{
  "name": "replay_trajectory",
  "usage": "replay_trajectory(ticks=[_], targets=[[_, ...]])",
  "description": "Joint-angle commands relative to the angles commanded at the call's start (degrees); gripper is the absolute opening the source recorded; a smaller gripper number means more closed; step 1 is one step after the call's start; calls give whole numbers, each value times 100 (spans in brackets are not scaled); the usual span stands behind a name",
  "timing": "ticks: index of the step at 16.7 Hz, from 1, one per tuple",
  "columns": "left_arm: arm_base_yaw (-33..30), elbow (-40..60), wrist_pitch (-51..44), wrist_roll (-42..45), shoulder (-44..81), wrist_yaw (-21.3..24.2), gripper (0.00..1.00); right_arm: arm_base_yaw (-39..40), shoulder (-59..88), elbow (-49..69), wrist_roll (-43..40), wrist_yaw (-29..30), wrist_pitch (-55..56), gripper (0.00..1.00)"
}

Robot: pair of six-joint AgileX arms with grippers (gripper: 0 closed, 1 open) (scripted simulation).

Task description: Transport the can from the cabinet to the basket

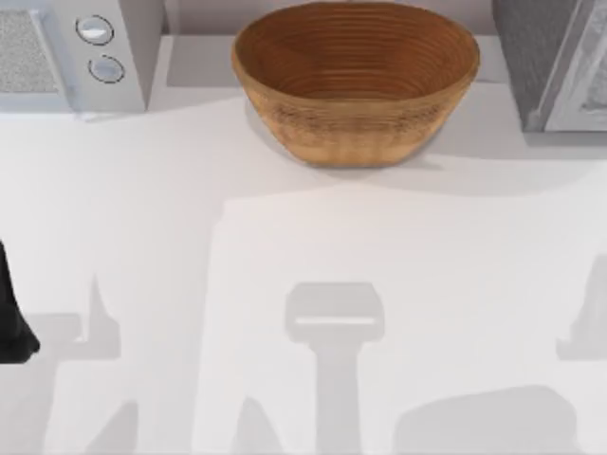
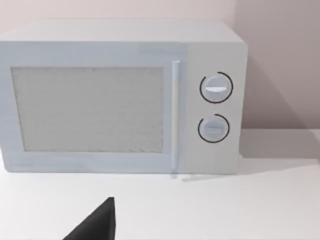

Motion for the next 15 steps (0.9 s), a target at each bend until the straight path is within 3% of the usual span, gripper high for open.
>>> replay_trajectory(ticks=[8, 15], targets=[[0, 0, 0, 0, 0, 0, 100, -1, -69, -150, 15, -23, 134, 0], [0, 0, 0, 0, 0, 0, 100, 743, 1989, 1654, 75, 713, 1007, 0]])
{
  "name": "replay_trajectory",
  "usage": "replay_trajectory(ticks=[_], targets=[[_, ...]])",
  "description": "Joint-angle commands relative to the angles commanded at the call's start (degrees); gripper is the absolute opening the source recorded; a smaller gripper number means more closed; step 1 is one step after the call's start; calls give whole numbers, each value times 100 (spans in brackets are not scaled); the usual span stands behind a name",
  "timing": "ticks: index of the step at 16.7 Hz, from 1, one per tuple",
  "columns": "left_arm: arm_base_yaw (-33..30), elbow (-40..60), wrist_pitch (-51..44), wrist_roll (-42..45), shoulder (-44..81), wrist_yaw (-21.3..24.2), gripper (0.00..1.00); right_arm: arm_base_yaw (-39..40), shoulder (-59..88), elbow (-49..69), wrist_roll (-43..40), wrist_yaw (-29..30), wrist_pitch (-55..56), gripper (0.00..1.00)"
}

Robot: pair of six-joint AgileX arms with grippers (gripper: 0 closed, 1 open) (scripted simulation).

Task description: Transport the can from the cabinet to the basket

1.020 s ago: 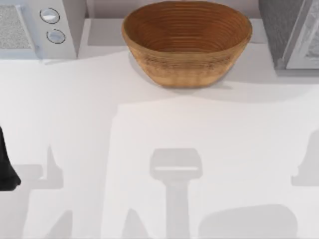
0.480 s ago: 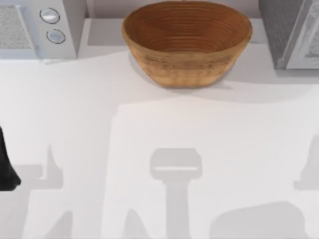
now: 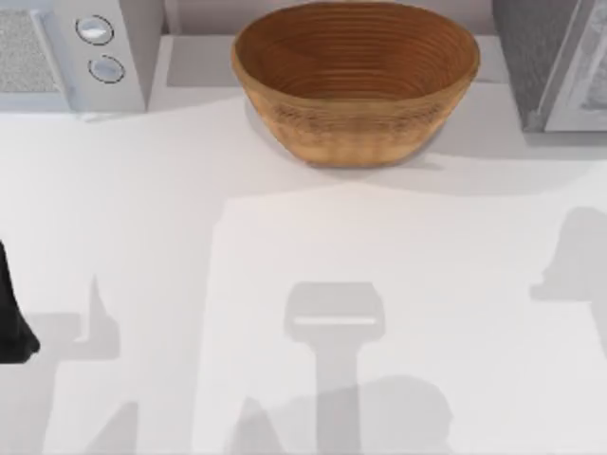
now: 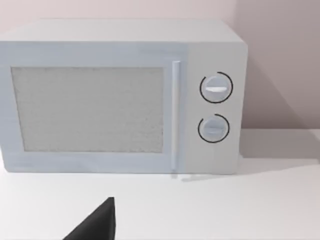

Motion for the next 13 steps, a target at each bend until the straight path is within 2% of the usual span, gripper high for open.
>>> replay_trajectory(ticks=[13], targets=[[0, 0, 0, 0, 0, 0, 100, 2180, 7694, 4893, 15, 2300, 1872, 0]])
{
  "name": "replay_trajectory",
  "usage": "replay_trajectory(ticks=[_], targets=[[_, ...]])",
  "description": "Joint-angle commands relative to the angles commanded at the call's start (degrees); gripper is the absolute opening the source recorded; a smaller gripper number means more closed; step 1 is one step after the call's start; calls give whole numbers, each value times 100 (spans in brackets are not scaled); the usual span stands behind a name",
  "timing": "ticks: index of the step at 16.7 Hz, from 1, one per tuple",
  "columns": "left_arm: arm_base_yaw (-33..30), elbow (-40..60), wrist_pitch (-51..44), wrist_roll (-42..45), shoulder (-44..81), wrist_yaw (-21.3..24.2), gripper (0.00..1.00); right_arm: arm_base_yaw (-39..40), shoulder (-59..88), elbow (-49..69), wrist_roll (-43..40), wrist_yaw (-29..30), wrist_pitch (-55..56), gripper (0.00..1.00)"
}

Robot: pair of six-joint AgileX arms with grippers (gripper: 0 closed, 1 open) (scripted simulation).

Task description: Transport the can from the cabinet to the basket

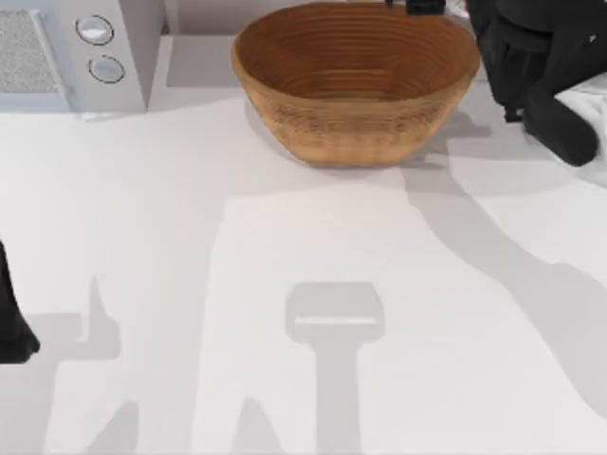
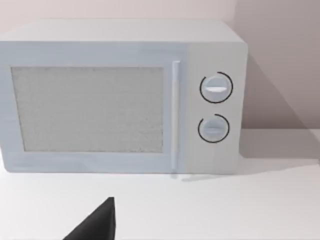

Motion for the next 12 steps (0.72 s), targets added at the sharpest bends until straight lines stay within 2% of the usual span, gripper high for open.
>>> replay_trajectory(ticks=[5, 12], targets=[[0, 0, 0, 0, 0, 0, 100, 536, 1744, 1296, 17, 560, 574, 0], [0, 0, 0, 0, 0, 0, 100, 671, 2120, 1651, 26, 702, 747, 0]])
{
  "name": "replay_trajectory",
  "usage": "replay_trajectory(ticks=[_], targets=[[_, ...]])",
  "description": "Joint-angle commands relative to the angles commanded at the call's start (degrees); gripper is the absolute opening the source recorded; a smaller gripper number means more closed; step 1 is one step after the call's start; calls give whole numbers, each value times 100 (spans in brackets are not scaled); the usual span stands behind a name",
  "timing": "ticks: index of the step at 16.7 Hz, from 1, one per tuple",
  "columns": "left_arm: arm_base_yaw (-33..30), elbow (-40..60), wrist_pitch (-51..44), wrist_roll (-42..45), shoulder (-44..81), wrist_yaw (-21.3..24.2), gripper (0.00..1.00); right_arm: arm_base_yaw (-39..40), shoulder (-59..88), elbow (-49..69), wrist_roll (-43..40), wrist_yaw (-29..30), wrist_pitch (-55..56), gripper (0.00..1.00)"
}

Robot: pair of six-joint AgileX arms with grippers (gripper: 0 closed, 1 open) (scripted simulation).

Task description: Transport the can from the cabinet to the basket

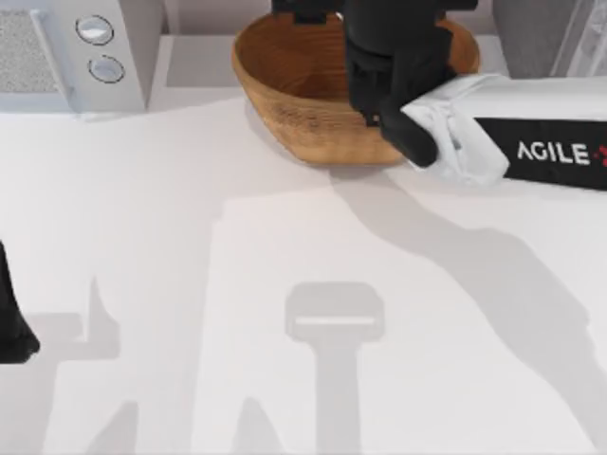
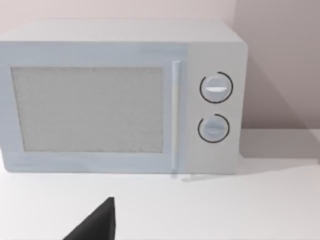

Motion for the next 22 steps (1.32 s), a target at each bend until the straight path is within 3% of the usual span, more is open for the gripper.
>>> replay_trajectory(ticks=[12, 22], targets=[[0, 0, 0, 0, 0, 0, 100, -165, 465, 491, -8, -159, -20, 0], [0, 0, 0, 0, 0, 0, 100, -165, 465, 491, -8, -159, -20, 75]])
